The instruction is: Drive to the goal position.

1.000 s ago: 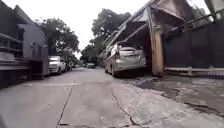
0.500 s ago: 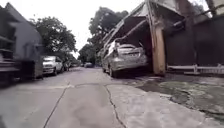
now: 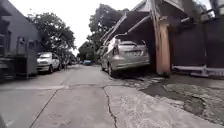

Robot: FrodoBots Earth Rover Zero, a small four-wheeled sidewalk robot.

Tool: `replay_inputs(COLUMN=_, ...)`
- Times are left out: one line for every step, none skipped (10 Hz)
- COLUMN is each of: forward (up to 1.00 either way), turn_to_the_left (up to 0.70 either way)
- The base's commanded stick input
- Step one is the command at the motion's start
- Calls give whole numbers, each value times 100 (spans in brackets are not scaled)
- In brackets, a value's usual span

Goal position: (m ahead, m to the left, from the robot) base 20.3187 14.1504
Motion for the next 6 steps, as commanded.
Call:
replay_inputs(forward=70, turn_to_the_left=11)
replay_inputs(forward=70, turn_to_the_left=19)
replay_inputs(forward=70, turn_to_the_left=0)
replay_inputs(forward=70, turn_to_the_left=0)
replay_inputs(forward=70, turn_to_the_left=0)
replay_inputs(forward=70, turn_to_the_left=0)
